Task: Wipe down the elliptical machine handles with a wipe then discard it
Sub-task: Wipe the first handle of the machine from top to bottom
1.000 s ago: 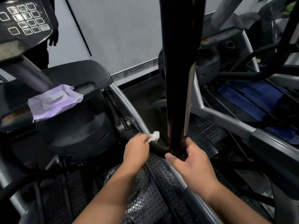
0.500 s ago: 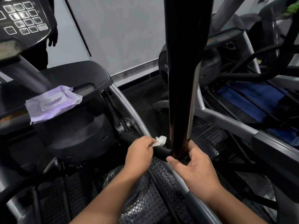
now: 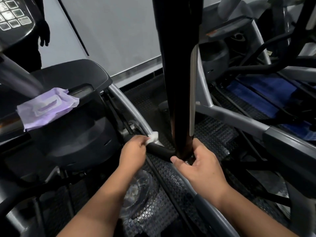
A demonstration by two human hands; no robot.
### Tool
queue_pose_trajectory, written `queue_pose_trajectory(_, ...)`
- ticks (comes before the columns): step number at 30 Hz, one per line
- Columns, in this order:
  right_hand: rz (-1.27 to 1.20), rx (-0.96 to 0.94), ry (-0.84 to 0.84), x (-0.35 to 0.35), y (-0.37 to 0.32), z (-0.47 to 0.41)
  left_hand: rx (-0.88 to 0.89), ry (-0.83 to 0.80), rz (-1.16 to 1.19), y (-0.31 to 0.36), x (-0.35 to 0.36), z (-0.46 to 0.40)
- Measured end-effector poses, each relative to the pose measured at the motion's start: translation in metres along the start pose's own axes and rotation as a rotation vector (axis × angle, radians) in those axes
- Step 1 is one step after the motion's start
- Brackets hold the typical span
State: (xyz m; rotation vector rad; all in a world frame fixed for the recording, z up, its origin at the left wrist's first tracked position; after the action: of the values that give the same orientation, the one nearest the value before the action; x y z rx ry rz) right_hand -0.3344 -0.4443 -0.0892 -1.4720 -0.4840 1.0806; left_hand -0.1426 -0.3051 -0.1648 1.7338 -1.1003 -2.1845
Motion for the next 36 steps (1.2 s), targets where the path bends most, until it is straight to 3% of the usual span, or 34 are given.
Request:
queue_pose_trajectory(2, 0.002, 0.002, 0.004, -0.001, -0.001, 0.001, -0.116, 0.052, 0.022, -0.014, -0.003, -0.006)
queue_pose_trajectory(3, 0.005, -0.002, 0.01, -0.001, -0.001, 0.001, -0.093, 0.081, 0.012, -0.008, -0.003, -0.004)
queue_pose_trajectory(7, 0.007, -0.003, 0.043, 0.0, 0.001, 0.002, 0.158, 0.165, -0.083, 0.032, -0.002, 0.028)
queue_pose_trajectory(12, -0.008, 0.01, 0.043, 0.001, -0.001, 0.003, -0.266, 0.233, 0.106, -0.026, -0.007, 0.011)
queue_pose_trajectory(16, -0.025, 0.0, 0.055, 0.002, -0.001, 0.004, -0.362, 0.318, 0.266, -0.022, 0.0, 0.028)
queue_pose_trajectory(24, -0.019, -0.004, 0.066, 0.002, -0.006, 0.003, -0.906, 0.486, 1.233, -0.05, 0.042, 0.033)
queue_pose_trajectory(30, -0.01, -0.015, 0.096, 0.002, -0.009, 0.003, -0.946, 0.244, 1.502, -0.033, 0.073, 0.052)
queue_pose_trajectory(36, -0.009, -0.017, 0.084, 0.002, -0.008, 0.004, -1.015, 0.298, 1.554, -0.05, 0.063, 0.024)
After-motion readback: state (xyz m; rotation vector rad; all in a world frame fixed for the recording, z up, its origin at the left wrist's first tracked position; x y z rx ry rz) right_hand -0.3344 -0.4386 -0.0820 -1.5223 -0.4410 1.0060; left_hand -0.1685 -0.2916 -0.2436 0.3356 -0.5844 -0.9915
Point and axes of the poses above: each hand's wrist, its own z-axis away from the middle knuckle, its own x-axis out of the palm, y = z × x, the point moved 9 cm from there along -z, towards the middle knuckle, and after that the axes turned 5 degrees about -z, right-handed, at the moved point
